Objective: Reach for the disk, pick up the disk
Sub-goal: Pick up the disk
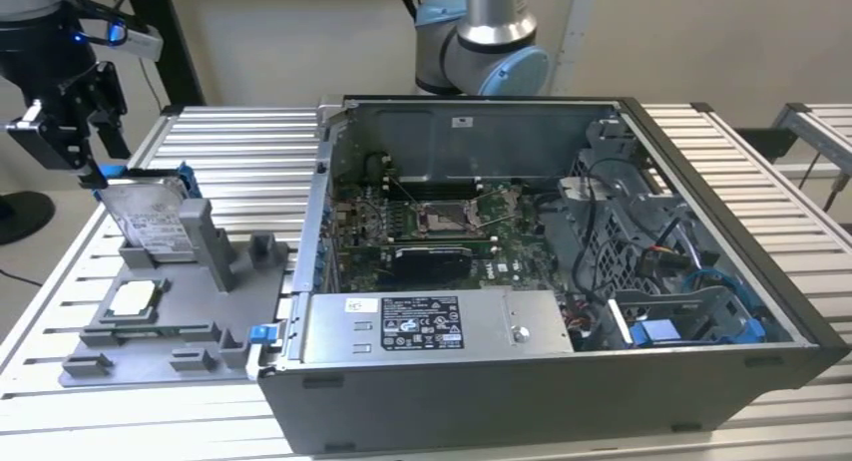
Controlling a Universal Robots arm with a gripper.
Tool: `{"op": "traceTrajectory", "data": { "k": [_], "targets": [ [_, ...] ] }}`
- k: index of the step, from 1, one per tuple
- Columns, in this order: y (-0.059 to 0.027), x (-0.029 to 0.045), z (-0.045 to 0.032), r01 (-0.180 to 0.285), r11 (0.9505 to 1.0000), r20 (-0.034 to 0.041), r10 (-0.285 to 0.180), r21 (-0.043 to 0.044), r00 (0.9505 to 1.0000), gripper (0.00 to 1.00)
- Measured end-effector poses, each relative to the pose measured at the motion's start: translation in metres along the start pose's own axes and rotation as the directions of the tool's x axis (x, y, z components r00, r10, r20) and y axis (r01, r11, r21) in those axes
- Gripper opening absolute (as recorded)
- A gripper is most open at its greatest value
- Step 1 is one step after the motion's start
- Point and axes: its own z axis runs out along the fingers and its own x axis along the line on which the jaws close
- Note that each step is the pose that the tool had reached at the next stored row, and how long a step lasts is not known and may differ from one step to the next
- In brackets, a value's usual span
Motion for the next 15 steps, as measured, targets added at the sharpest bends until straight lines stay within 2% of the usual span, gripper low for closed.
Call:
{"op": "traceTrajectory", "data": {
  "k": [15],
  "targets": [
    [-0.0004, -0.0016, 0.0203, 0.0, 1.0, -0.0001, 0.0, -0.0001, 1.0, 1.0]
  ]
}}
